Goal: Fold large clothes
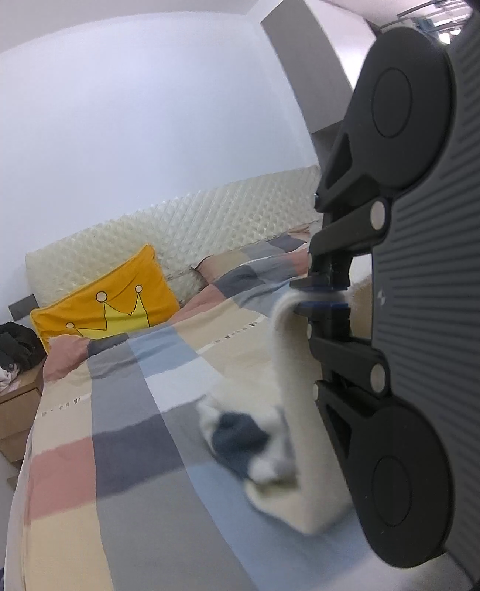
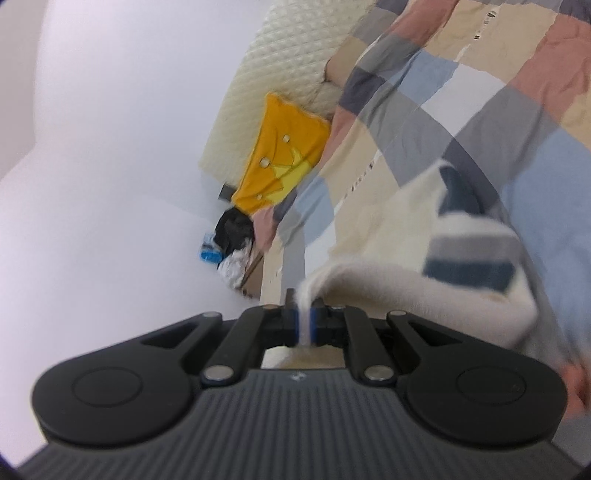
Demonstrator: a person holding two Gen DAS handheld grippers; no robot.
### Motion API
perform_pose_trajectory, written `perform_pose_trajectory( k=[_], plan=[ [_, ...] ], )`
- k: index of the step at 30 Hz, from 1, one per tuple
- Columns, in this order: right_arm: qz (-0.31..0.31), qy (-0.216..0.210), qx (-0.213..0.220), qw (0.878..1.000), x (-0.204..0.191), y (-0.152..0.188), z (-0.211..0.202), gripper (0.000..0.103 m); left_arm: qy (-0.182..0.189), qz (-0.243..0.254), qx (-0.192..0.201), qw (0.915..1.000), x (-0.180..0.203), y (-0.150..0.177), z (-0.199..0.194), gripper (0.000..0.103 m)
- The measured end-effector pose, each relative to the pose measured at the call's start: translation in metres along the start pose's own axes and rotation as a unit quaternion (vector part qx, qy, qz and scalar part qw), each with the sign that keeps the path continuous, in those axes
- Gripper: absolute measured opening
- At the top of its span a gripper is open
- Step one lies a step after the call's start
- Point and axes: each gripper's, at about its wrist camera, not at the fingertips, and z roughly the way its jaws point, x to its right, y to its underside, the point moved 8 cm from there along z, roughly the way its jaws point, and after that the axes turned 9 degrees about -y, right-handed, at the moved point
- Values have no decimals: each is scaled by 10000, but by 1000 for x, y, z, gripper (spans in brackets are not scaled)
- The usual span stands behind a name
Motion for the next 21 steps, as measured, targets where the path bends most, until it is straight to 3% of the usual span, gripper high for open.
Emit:
perform_pose_trajectory(
  k=[10, 16, 21],
  plan=[
    [439, 429, 405, 9973, 44, -81, 139, 9, -727, 135, 17, 9973, 31, -96, 186, 6],
    [737, 759, 395, 9936, 110, -110, 214, 9, -1068, 14, -163, 9941, -4, -127, 300, 6],
    [910, 905, 332, 9912, 157, -117, 254, 9, -1215, -25, -354, 9920, -43, -138, 363, 6]
  ],
)
